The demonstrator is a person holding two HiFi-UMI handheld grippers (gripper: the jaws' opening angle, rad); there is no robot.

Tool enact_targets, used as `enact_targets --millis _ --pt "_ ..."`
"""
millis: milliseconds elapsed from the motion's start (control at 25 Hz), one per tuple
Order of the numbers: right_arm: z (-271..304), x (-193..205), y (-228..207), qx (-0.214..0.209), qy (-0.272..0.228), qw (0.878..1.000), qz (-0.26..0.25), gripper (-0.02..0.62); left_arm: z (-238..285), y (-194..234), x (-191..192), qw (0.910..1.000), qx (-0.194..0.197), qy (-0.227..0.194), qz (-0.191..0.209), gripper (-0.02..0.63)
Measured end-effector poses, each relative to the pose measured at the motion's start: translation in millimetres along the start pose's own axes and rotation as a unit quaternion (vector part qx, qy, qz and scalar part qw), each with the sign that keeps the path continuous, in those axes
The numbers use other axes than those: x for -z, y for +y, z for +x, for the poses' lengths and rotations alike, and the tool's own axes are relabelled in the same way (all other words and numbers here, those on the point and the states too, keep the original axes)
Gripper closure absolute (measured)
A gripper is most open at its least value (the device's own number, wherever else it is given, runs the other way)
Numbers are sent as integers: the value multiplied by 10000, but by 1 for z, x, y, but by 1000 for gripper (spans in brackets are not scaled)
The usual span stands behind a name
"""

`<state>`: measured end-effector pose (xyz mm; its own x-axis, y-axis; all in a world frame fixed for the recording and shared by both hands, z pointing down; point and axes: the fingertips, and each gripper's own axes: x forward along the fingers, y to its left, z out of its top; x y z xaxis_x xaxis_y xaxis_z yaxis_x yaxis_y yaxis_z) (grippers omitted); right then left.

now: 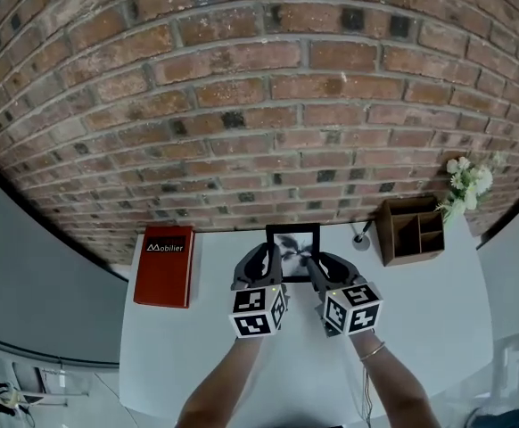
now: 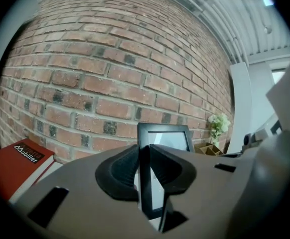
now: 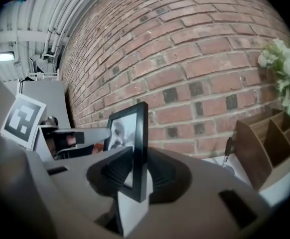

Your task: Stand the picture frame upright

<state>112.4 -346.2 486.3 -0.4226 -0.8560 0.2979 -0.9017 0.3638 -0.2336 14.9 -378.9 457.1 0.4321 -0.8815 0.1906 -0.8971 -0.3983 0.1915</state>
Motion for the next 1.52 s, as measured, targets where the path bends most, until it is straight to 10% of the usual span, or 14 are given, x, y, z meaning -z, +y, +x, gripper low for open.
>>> enact_targets --millis 1520 --pt "106 36 -91 -171 431 9989 120 499 120 24 51 9994 -136 327 58 545"
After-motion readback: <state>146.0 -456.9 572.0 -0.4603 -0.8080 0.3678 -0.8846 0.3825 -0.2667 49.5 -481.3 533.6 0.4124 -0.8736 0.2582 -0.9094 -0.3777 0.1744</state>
